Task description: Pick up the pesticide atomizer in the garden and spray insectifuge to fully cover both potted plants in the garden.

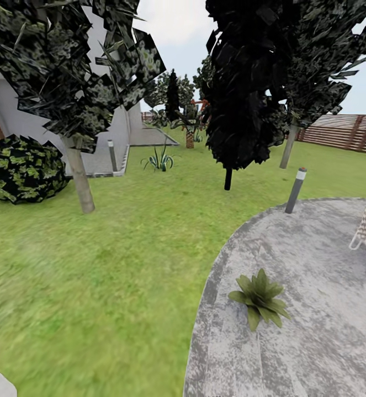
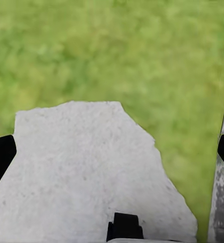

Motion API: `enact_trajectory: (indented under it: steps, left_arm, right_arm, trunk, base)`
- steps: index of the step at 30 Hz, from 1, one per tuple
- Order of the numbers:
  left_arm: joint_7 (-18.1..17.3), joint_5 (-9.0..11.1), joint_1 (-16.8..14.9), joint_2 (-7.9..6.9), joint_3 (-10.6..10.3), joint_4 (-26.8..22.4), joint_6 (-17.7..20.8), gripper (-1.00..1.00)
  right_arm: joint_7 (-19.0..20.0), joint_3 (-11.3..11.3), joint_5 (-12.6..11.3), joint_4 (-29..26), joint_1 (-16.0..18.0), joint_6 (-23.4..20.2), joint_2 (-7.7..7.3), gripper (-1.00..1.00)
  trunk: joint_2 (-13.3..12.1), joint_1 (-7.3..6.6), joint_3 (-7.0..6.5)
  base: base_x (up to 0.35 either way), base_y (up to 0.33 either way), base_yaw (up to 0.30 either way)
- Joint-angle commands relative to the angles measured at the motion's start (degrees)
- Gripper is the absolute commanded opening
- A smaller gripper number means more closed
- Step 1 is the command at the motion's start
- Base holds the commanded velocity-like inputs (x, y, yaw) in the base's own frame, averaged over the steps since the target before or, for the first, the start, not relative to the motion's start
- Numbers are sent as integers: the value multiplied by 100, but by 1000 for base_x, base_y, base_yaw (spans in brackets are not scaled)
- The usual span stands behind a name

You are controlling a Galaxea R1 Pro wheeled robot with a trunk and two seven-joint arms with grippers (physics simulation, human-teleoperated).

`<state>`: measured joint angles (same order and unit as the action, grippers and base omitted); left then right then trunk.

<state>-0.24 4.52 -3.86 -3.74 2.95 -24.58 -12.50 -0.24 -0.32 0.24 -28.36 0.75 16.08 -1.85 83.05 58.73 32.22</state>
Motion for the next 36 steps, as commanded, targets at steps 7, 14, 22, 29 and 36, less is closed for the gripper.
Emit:
enact_trajectory:
  steps: [7, 14, 22, 29, 36]
  left_arm:
    - [-4, 27, -1, 5, -5, 4, -16, 100]
    - [-5, 9, -1, 8, -39, 4, -16, 100]
    - [-11, -6, -1, 14, -83, -3, -165, 100]
    - [-11, -4, -1, 13, -84, -3, -250, 100]
    - [-11, -12, -1, 14, -84, -3, -253, 100]
  right_arm:
    - [-2, -7, 3, -9, 5, 22, 1, 100]
    - [-2, -10, 3, -7, 5, 19, 1, 100]
    - [-2, -12, 3, -3, 5, 10, 1, 100]
    - [0, -10, 3, -3, 5, 10, 1, 100]
    - [3, -11, 3, -3, 5, 2, 1, 100]
  trunk:
    - [3, -1, 5]
    - [3, -1, 5]
    - [3, -1, 5]
    - [243, 131, 113]
    - [524, 285, 239]
  base:
    - [0, 0, -300]
    - [0, 0, -300]
    - [0, 0, -300]
    - [0, 0, -300]
    - [0, 0, -300]
